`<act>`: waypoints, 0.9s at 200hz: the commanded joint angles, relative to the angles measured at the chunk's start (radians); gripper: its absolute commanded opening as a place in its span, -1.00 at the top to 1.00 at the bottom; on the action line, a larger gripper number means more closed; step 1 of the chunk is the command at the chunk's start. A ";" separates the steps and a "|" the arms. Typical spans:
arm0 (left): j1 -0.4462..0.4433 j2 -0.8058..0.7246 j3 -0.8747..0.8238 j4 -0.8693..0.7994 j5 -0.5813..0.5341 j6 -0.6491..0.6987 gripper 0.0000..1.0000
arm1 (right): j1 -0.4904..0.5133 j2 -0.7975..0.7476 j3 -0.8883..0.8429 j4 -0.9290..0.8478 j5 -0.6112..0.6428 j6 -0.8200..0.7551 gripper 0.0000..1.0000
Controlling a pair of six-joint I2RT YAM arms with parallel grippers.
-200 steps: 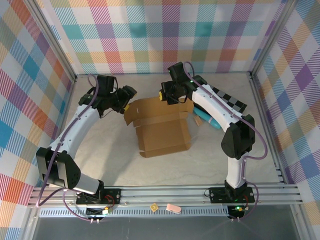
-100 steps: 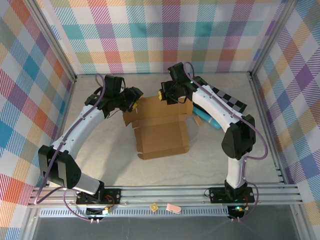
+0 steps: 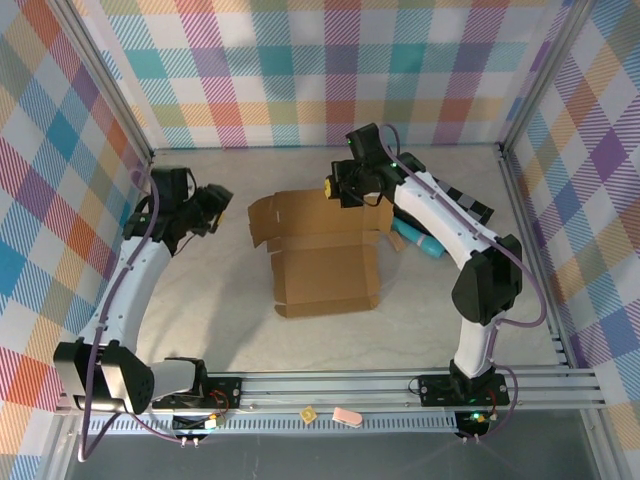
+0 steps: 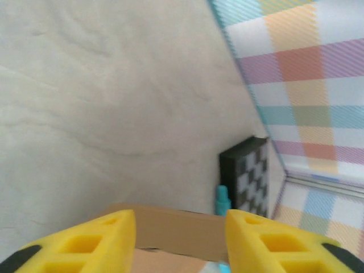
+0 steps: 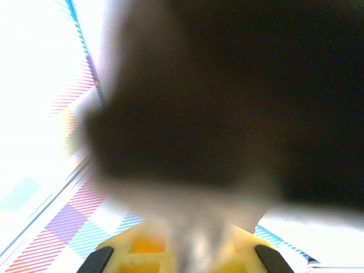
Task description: Fold the paper box
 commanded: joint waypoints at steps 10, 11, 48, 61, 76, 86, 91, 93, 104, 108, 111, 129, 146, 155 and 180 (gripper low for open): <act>0.018 0.026 -0.104 0.041 0.058 0.039 0.47 | -0.021 -0.024 -0.034 0.060 -0.026 -0.021 1.00; 0.018 0.027 -0.108 0.042 0.061 0.038 0.48 | -0.021 -0.025 -0.038 0.064 -0.025 -0.022 1.00; 0.020 0.065 -0.301 0.278 0.185 -0.051 0.85 | -0.029 -0.034 -0.085 0.115 -0.030 -0.002 1.00; 0.020 0.086 -0.351 0.399 0.219 -0.086 0.84 | -0.030 -0.030 -0.077 0.110 -0.032 0.010 1.00; 0.020 0.126 -0.385 0.492 0.251 -0.121 0.83 | -0.033 -0.022 -0.064 0.098 -0.031 0.031 1.00; 0.020 0.154 -0.397 0.523 0.258 -0.129 0.83 | -0.035 -0.018 -0.055 0.088 -0.031 0.050 1.00; 0.019 0.166 -0.406 0.545 0.260 -0.138 0.83 | -0.037 -0.013 -0.048 0.079 -0.031 0.060 1.00; 0.020 0.167 -0.412 0.557 0.260 -0.143 0.83 | -0.037 -0.013 -0.045 0.074 -0.031 0.065 1.00; 0.019 0.183 -0.448 0.638 0.262 -0.185 0.83 | -0.036 -0.006 -0.024 0.041 -0.031 0.092 1.00; 0.020 0.188 -0.461 0.674 0.265 -0.207 0.83 | -0.038 -0.005 -0.018 0.033 -0.032 0.102 1.00; 0.019 0.194 -0.475 0.696 0.266 -0.224 0.82 | -0.038 -0.003 -0.014 0.029 -0.033 0.112 1.00; 0.008 0.228 -0.520 0.817 0.277 -0.285 0.77 | -0.040 0.003 0.000 0.009 -0.045 0.175 1.00; -0.004 0.263 -0.556 0.920 0.279 -0.329 0.73 | -0.045 0.007 0.025 -0.021 -0.047 0.223 1.00; -0.007 0.280 -0.577 0.988 0.276 -0.360 0.69 | -0.052 0.014 0.053 -0.052 -0.049 0.229 1.00; -0.013 0.315 -0.582 1.117 0.264 -0.406 0.61 | -0.068 0.041 0.105 -0.106 -0.074 0.231 1.00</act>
